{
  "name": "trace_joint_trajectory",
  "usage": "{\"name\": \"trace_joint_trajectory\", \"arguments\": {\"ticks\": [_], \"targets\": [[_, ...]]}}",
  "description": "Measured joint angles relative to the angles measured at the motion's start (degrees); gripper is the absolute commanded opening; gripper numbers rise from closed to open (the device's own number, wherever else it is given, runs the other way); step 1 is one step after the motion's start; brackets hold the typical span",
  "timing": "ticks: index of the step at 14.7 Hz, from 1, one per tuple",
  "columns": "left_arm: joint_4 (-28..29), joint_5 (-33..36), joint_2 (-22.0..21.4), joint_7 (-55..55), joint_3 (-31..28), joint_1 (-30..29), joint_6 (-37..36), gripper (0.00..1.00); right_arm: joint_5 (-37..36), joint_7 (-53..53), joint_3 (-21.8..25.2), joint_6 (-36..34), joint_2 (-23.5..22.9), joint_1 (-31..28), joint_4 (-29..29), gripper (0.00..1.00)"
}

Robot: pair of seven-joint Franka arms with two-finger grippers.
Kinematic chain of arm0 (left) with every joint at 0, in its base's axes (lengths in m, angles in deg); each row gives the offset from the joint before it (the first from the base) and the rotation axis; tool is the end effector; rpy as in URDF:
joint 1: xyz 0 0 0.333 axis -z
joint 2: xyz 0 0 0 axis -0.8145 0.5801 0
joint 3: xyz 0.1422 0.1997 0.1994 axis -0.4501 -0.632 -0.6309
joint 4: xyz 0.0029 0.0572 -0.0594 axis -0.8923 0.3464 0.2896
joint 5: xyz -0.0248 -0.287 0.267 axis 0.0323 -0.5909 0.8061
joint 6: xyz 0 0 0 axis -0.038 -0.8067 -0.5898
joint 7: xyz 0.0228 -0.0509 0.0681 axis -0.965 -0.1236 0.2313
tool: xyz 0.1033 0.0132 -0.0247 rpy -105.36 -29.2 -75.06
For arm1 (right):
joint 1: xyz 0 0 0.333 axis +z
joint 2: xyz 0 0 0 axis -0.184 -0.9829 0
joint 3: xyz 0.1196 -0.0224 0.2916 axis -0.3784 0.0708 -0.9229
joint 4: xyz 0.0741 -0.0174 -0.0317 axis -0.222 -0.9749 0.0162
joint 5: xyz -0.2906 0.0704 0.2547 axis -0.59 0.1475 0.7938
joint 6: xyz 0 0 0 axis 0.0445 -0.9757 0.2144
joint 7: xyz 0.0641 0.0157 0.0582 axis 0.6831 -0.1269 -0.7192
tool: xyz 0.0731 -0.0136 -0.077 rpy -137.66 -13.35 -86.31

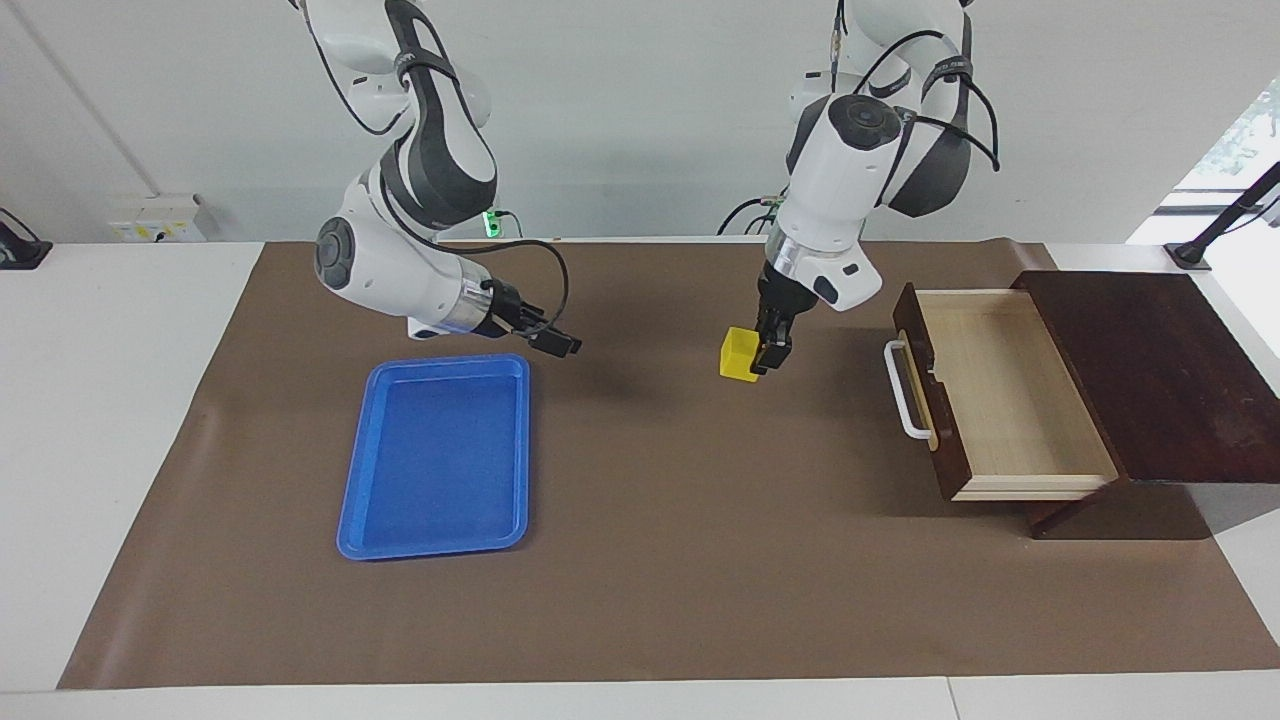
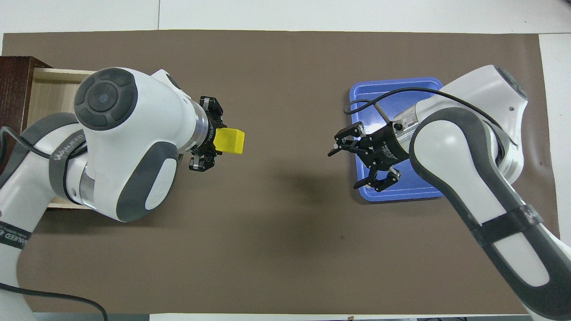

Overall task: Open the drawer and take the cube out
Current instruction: 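Lift the cube with the left gripper while the right gripper approaches, then grasp the yellow cube with the right gripper from the left gripper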

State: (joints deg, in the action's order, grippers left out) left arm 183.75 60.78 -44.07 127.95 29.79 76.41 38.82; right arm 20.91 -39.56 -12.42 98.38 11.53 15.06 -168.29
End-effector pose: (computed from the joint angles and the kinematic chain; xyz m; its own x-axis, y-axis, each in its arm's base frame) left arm 0.5276 -0.3031 0.4933 0.2200 0.9683 -0.1187 0.9739 -0.2111 0.0830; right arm 0.5553 0.1919 0.4055 0.5336 -0.5540 -0.6390 -0.7964 -0.5833 -0.1594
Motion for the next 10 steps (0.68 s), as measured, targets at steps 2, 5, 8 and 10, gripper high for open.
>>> {"name": "trace_joint_trajectory", "arguments": {"ticks": [2, 5, 8, 10], "targets": [[1.71, 0.0, 0.0, 3.8, -0.08, 0.4, 0.8, 0.0, 1.35, 4.3, -0.02, 4.7, -2.68, 3.69, -0.03, 1.0], [3.22, 0.0, 0.0, 9.3, -0.3, 0.44, 1.2, 0.0, 4.76, 9.78, -0.03, 8.79, -7.03, 7.33, 1.7, 1.0], [4.11, 1.65, 0.0, 15.9, -0.26, 2.13, 1.22, 0.0, 8.2, 11.04, 0.0, 10.05, -9.77, 8.82, 2.96, 1.0], [4.97, 3.48, 0.0, 20.0, -0.24, 3.96, 1.36, 0.0, 10.01, 14.36, -0.02, 11.96, -10.85, 10.54, 4.0, 1.0]]}}
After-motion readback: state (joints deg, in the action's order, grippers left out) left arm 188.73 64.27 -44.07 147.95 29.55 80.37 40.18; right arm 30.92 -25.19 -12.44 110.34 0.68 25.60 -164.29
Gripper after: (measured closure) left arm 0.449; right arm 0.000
